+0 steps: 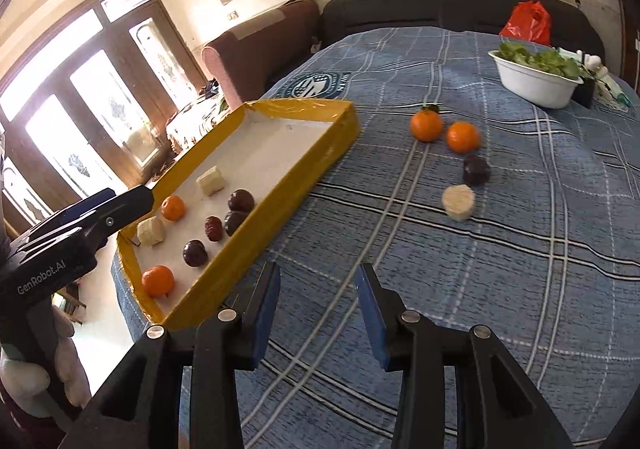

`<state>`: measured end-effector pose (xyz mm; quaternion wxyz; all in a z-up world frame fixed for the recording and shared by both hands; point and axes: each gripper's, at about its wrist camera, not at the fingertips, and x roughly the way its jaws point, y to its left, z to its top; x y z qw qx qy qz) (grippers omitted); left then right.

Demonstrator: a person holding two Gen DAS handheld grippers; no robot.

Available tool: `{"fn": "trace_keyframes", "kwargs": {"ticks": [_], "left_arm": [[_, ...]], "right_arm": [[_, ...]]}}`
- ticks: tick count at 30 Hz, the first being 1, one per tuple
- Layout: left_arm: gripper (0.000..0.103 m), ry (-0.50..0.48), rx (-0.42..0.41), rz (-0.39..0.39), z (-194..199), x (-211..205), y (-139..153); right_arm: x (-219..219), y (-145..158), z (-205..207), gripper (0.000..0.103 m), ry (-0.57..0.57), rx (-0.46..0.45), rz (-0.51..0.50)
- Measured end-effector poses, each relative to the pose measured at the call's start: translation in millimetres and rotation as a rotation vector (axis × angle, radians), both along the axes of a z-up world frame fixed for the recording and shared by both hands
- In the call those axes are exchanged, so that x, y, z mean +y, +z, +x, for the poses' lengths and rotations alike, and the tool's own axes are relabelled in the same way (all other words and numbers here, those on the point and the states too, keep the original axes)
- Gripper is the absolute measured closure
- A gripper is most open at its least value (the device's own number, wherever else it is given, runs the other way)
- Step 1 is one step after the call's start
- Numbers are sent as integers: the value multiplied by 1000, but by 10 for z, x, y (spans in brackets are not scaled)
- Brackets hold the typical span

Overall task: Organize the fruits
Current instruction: 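Withdraw both open tools from the tray back over the table, then grasp the pale round slice with the right tool while the left tool grasps an orange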

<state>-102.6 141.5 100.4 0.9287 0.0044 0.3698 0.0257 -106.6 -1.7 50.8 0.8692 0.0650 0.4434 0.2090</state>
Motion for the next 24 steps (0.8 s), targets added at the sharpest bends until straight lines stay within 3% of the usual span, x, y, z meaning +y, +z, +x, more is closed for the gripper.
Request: {"fn": "trace_keyframes", "kwargs": {"ticks": [11,20,24], "left_arm": [[24,-148,68,-97,187,-412,-246],[24,-155,78,-151,492,-367,-207],[24,-184,80,-160,770,-450,-211]], "right_arm": [[-937,-167,313,60,-208,28,-39],[-606,-410,908,60,-168,39,-88],[-488,-489,991,59,-151,13,-121]]}}
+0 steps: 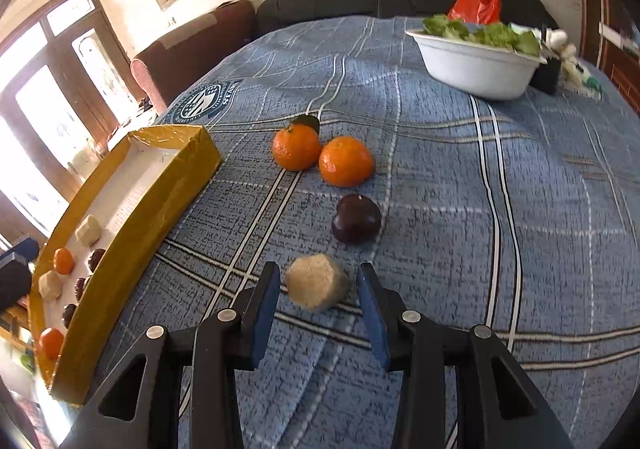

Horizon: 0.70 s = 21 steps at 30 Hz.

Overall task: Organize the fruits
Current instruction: 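Grasp the pale round slice with the right tool while the left tool grasps an orange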

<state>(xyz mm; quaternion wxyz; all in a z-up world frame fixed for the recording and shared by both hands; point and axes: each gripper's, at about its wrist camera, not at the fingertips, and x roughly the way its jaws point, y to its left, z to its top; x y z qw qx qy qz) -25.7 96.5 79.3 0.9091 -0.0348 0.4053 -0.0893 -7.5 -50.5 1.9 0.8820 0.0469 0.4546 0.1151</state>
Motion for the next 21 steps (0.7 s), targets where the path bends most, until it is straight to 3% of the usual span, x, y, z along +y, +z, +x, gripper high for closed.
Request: {"fn": "trace_keyframes", "kwargs": {"ticks": [3,9,13,17,21], "left_arm": [[24,-20,20,-12,289,-142,-54],[24,-38,104,-90,934,-448,-254],[24,-14,143,-96,1350,-607,-447],[31,-12,190,-58,1605,-760,-689],[38,-21,137,36,1612,-870,-730]], "right_arm": [[59,-17,8,68,16,-21,-32],[-28,29,-64,68,3,-65,1],[-168,52,-98,68,-13,-61,64],[-256,82,-85,68,-14,-53,103],[-350,155,-94,68,-32,-70,130]]}}
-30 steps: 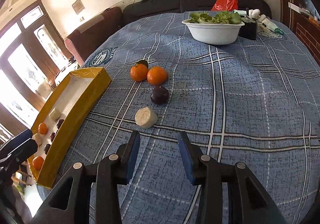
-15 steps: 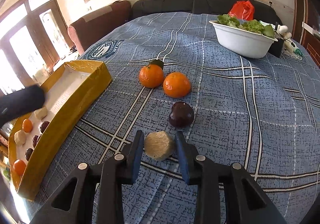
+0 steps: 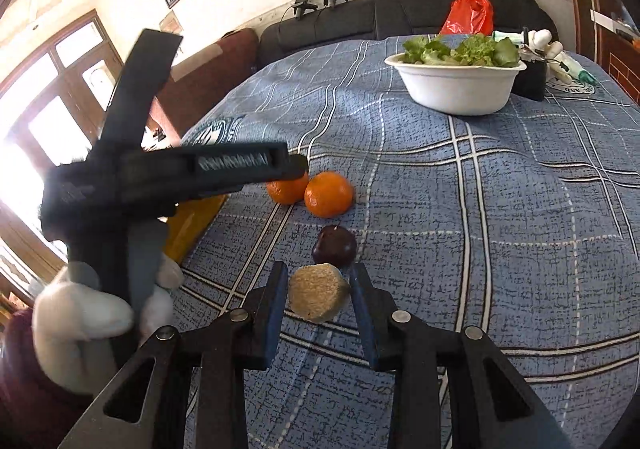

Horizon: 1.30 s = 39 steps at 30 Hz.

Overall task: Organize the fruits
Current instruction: 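Grasp the pale round slice with the right tool while the left tool grasps an orange, then carry the slice and orange into the tray and open both tools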

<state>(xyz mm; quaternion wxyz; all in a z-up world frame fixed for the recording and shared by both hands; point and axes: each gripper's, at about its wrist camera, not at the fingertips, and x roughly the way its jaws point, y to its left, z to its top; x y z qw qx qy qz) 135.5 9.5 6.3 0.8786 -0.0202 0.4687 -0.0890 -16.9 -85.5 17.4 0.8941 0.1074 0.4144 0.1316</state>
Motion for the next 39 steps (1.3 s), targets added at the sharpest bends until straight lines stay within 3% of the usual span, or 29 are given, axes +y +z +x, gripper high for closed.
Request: {"fn": "trace_keyframes", "kwargs": {"ticks": [1,2,3,9,15,20,24,26,32,39], "left_arm": [[42,-5,-15,11,-12,-6,1],[64,-18,-31,19,-32,-20,4],[69,-31,-22,15,-31,-28,-7],[69,-32,-37,0,-257,-19,79],[69,-11,-89,-74,-743,326,481],[69,96,-151,-47,-1242,980,806],[68,249,-159,-30,-1598,1665,824],[68,313,-161,6,-1715,1913,753],[68,392,-106,-17,-1881,2332,455],[68,380,-103,20,-1976,2463,287]], "right_arm": [[-20,11,-2,68,-5,-2,7],[-37,21,-10,68,-10,-4,11],[-50,26,-15,68,-16,-4,12],[-93,23,19,68,-40,-1,8],[-82,88,-66,68,-30,-31,23],[0,124,-112,68,-11,-58,17],[130,183,-150,68,0,-62,24],[297,259,-184,67,47,-53,60],[1160,397,-243,67,268,12,136],[2206,203,-35,67,434,122,96]]}}
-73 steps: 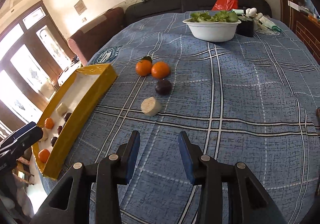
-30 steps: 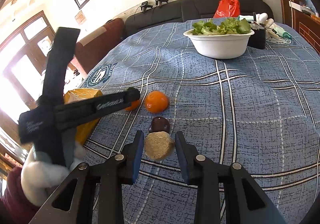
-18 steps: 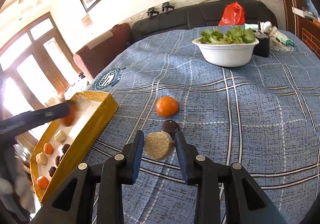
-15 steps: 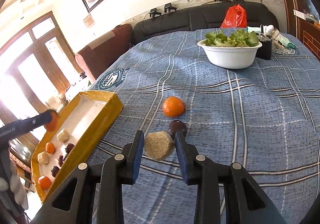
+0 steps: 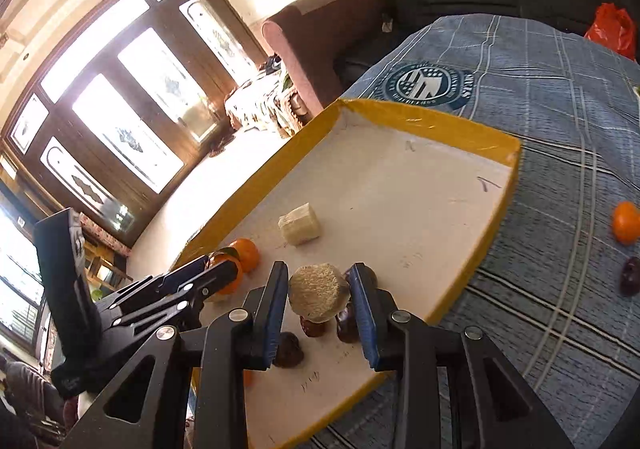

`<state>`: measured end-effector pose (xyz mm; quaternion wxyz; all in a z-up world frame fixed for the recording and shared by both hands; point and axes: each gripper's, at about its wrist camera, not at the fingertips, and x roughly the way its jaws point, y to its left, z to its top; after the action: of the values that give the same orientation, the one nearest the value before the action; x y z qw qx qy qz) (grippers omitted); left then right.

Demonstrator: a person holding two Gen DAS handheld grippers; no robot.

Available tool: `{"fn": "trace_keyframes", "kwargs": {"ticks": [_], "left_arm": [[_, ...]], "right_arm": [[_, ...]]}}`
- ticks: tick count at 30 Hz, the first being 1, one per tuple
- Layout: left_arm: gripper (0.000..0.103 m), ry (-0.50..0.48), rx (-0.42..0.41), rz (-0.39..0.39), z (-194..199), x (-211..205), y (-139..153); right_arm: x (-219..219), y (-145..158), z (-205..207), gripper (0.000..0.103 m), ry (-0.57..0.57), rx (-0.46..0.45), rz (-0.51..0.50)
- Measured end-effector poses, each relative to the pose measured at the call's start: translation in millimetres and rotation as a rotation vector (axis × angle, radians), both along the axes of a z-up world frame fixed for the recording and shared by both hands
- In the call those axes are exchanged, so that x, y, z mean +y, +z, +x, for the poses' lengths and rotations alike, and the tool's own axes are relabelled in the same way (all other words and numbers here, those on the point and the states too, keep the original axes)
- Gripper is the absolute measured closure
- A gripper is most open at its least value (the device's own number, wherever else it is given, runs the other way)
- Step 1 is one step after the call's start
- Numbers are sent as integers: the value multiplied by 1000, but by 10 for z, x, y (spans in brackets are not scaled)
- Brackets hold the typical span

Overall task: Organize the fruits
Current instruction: 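Carry the slice and orange into the tray and open both tools, then withdraw both open tools from the tray back over the table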

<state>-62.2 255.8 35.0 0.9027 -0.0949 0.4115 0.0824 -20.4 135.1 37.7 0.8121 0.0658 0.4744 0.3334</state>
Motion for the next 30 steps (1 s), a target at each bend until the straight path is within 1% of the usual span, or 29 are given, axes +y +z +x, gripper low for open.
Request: {"fn": "trace_keyframes", "kwargs": {"ticks": [2,4,6,10,12,13,15,19,20,21,23,30], "left_arm": [[68,-16,-7,14,-36,-24,8],[67,-27,-15,0,-89,-12,23],[57,-30,-27,-10,-147,12,54],[48,-12,-56,-11,-230,58,146],[41,3,-67,-8,-279,75,196],[40,9,-72,-5,-302,82,219],[35,25,-76,8,-346,86,261],[32,60,-84,33,-418,80,336],[30,67,-85,40,-436,63,357],[27,73,-87,48,-455,41,376],[26,78,-98,64,-497,-18,431],[24,46,-141,111,-700,-317,626]], "right_arm": [[207,-131,94,67,17,37,-22],[331,-221,147,67,23,52,-48],[437,-290,176,67,30,58,-75],[548,-372,215,66,37,62,-113],[592,-393,217,66,37,68,-118],[601,-383,251,66,37,71,-119],[610,-364,236,66,38,65,-123],[569,-249,176,66,25,43,-120],[534,-211,152,66,19,34,-120],[489,-168,123,66,12,24,-121],[384,-91,69,66,-2,6,-118],[-58,132,-218,62,-70,-36,-98]]}}
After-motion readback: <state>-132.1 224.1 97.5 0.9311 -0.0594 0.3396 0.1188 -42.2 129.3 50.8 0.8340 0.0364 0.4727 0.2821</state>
